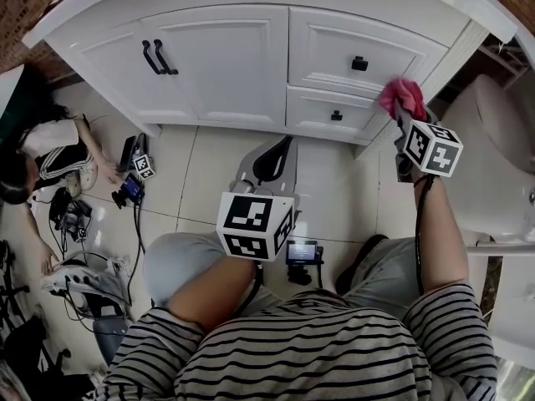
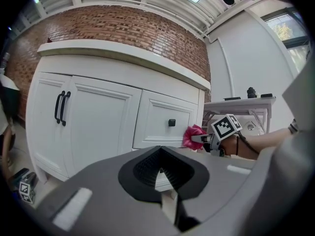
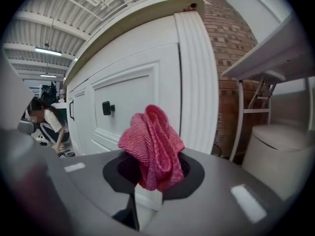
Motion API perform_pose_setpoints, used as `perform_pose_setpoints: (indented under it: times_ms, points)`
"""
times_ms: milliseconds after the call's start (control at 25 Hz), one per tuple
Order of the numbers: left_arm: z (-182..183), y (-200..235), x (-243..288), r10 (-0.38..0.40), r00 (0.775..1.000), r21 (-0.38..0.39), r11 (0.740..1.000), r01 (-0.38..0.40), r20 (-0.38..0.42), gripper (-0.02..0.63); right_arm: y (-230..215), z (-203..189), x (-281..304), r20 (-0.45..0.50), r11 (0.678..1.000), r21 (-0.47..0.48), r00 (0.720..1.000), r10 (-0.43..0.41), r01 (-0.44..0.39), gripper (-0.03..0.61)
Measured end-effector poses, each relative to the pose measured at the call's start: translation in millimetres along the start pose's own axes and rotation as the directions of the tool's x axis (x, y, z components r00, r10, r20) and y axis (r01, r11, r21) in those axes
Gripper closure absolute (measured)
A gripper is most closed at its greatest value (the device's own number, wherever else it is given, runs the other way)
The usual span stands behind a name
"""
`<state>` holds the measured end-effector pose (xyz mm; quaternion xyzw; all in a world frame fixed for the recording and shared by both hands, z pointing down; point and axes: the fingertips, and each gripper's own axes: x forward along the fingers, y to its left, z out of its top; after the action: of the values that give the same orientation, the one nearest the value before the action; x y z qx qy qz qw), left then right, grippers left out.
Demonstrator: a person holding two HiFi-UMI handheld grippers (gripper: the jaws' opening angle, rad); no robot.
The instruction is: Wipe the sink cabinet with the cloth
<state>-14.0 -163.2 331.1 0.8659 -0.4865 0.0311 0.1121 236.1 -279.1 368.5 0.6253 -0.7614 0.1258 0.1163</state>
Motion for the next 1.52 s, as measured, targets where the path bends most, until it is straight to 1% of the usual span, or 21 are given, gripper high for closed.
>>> perform_pose_setpoints:
  times_ms: [80,120,160,200,280,400,480,600,680,720,800,920,1040,1200,1280,1320,1360,1400,1440,1520]
  points:
    - [-2,-1,0,-0.002,1.000,-0.001,1.000,0.002,-0.005,0.612,-14,-3,-9,-0.006,0.999,0.002,0.999,-0.035,0.035,0.492]
    - [-2,-1,0,-0.003,1.000,-0.005,1.000,0.003,-0.007,0.612,-14,-5,-12,-0.007,0.999,0.004,0.999,-0.040,0.040,0.492]
    - [-3,-2,0,-0.005,1.000,-0.012,1.000,0.005,-0.007,0.612,-9,-6,-14,-0.004,1.000,0.005,1.000,-0.028,0.028,0.494]
    - [-2,-2,-1,-0.007,1.000,-0.019,1.000,0.007,-0.005,0.612,3,-6,-14,0.000,1.000,-0.002,1.000,0.002,-0.002,0.494]
    - [0,-2,-2,-0.011,1.000,-0.025,1.000,0.011,0.001,0.612,44,-10,-8,0.003,0.994,-0.037,0.995,0.103,-0.102,0.494]
    - [3,-1,-1,-0.009,1.000,-0.020,1.000,0.009,0.009,0.612,118,-19,17,-0.015,0.961,-0.094,0.965,0.262,-0.262,0.494]
    - [0,2,0,-0.002,1.000,-0.020,1.000,0.002,0.003,0.612,164,-25,38,-0.035,0.931,-0.143,0.942,0.335,-0.336,0.494]
    - [-5,10,-1,0.012,1.000,-0.025,1.000,-0.012,-0.013,0.612,215,-34,68,-0.073,0.885,-0.253,0.920,0.385,-0.390,0.494]
    - [-7,16,-1,0.022,1.000,-0.023,0.999,-0.023,-0.018,0.612,226,-42,82,-0.102,0.871,-0.302,0.922,0.374,-0.387,0.494]
    - [-7,19,-1,0.028,0.999,-0.025,0.999,-0.029,-0.019,0.612,223,-46,87,-0.112,0.875,-0.308,0.927,0.358,-0.375,0.494]
    - [-8,24,-1,0.035,0.999,-0.039,0.999,-0.036,-0.020,0.612,203,-55,91,-0.124,0.896,-0.290,0.942,0.312,-0.335,0.494]
    - [-8,24,1,0.027,0.999,-0.057,0.998,-0.029,-0.021,0.612,152,-67,83,-0.132,0.933,-0.251,0.963,0.233,-0.260,0.494]
    - [-10,16,4,0.011,0.999,-0.056,0.998,-0.012,-0.030,0.612,98,-76,65,-0.136,0.965,-0.201,0.981,0.141,-0.167,0.494]
    - [-18,8,9,0.000,0.999,-0.039,0.999,-0.002,-0.054,0.612,30,-85,42,-0.139,0.994,-0.106,0.990,0.018,-0.033,0.494]
    - [-22,5,11,-0.003,0.998,-0.039,0.999,0.001,-0.065,0.612,6,-87,32,-0.140,0.999,-0.041,0.990,-0.027,0.022,0.494]
    - [-23,3,11,-0.006,0.998,-0.040,0.999,0.003,-0.069,0.612,0,-89,28,-0.141,0.999,-0.012,0.989,-0.037,0.036,0.494]
    - [-23,2,11,-0.009,0.997,-0.043,0.999,0.006,-0.071,0.612,0,-90,26,-0.141,0.999,0.008,0.989,-0.033,0.034,0.494]
    - [-23,0,11,-0.012,0.997,-0.046,0.999,0.009,-0.070,0.613,6,-90,25,-0.139,1.000,0.017,0.990,-0.011,0.014,0.494]
    - [-22,-2,10,-0.016,0.998,-0.049,0.999,0.013,-0.067,0.612,18,-90,25,-0.132,1.000,0.012,0.991,0.026,-0.024,0.494]
    - [-19,-5,9,-0.023,0.998,-0.050,0.999,0.021,-0.058,0.612,57,-89,30,-0.114,0.990,-0.041,0.985,0.130,-0.136,0.494]
